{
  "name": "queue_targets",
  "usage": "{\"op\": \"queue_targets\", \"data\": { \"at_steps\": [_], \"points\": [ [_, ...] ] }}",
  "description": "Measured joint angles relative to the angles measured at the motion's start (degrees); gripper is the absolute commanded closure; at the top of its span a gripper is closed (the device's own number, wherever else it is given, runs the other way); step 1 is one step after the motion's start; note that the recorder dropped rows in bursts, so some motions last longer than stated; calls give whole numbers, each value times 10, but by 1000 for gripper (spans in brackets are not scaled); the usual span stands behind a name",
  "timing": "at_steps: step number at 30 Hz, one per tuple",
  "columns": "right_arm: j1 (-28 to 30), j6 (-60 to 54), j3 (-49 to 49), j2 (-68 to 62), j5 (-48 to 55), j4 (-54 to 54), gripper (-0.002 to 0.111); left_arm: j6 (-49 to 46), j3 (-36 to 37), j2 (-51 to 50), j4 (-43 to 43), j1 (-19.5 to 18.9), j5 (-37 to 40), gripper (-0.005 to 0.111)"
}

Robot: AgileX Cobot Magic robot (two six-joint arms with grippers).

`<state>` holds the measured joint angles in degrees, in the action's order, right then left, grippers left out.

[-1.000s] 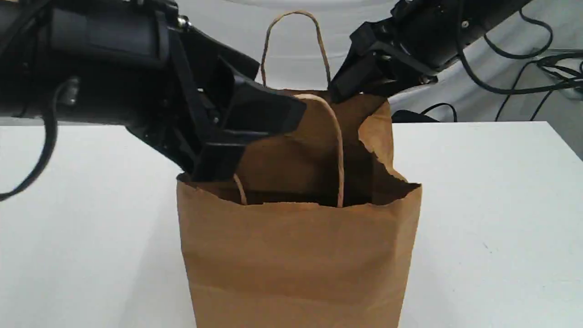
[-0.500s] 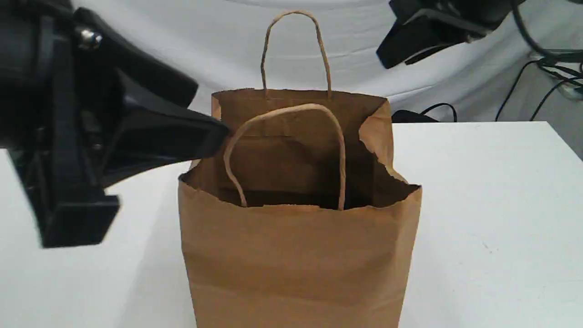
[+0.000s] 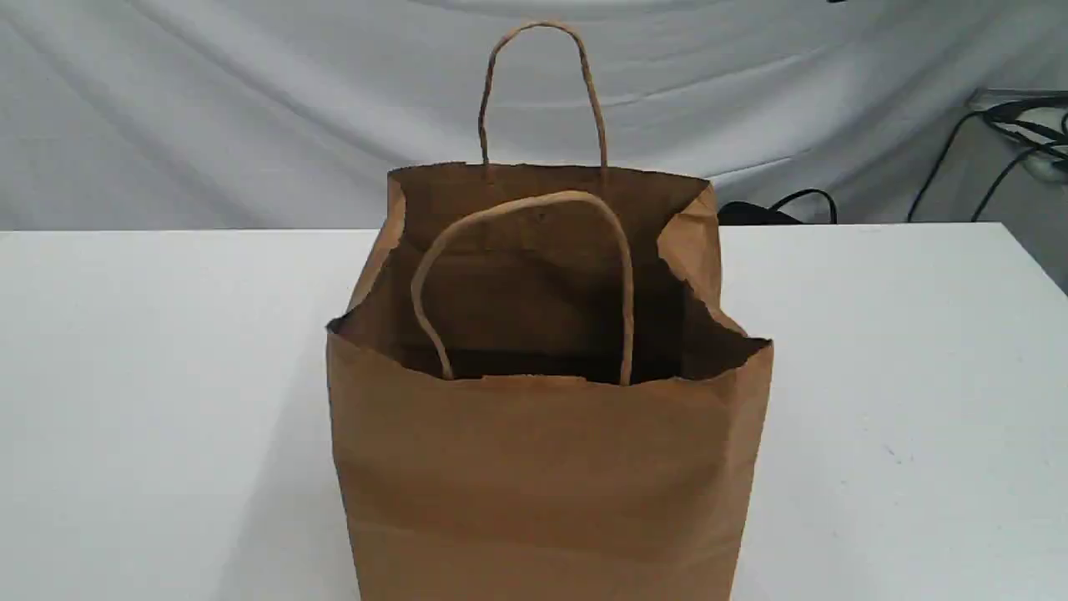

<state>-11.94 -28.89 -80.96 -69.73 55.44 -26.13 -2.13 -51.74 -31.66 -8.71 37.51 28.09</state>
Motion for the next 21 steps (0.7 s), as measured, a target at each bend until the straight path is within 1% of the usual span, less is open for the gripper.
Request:
{"op": "queue_targets", "data": {
  "at_steps": [2, 6, 10, 14, 17, 21],
  "points": [
    [0, -19, 86, 51, -71, -13, 108, 56, 49, 43, -46, 0, -33, 107],
    [0, -73, 248, 151, -223, -61, 108, 145, 137, 111, -106, 0, -53, 107],
    [0, -91, 356, 230, -315, -92, 108, 174, 214, 149, -124, 0, -59, 107],
    [0, -94, 400, 273, -337, -99, 108, 180, 258, 160, -122, 0, -61, 107],
    [0, -95, 405, 287, -341, -101, 108, 180, 269, 160, -92, 0, -62, 107],
    [0, -95, 406, 291, -344, -102, 108, 181, 271, 160, -77, 0, -62, 107]
  ]
}}
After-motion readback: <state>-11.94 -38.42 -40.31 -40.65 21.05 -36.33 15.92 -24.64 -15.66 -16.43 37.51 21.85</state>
